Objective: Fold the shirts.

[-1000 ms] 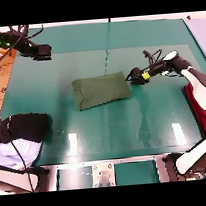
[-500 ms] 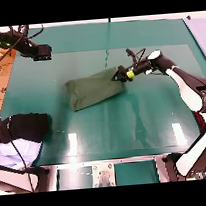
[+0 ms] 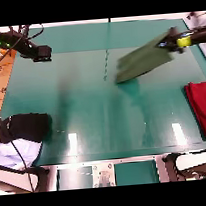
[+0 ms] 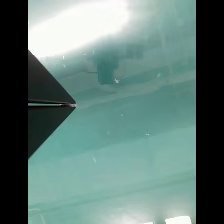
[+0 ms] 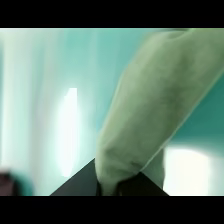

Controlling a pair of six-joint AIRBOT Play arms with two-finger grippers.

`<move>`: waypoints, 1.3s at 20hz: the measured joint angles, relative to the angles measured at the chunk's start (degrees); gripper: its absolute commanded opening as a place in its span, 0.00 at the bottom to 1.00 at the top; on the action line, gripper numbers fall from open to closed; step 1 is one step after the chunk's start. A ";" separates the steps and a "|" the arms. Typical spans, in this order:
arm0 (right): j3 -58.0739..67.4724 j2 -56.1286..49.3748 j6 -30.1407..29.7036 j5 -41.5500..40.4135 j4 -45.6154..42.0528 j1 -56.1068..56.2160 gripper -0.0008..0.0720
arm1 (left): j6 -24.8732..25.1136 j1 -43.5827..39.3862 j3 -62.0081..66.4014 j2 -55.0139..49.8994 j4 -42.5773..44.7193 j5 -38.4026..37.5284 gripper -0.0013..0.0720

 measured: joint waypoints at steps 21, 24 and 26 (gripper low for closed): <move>-4.57 11.96 12.57 9.16 -18.23 -45.94 0.03 | 0.02 0.00 0.00 0.00 -0.02 -0.94 0.05; -12.83 14.29 15.10 9.42 -26.97 -47.10 0.03 | 0.02 0.00 0.00 0.00 -0.04 -0.94 0.05; -18.56 15.30 16.41 9.42 -31.74 -48.13 0.03 | 0.02 0.00 0.00 0.00 -0.09 -0.94 0.05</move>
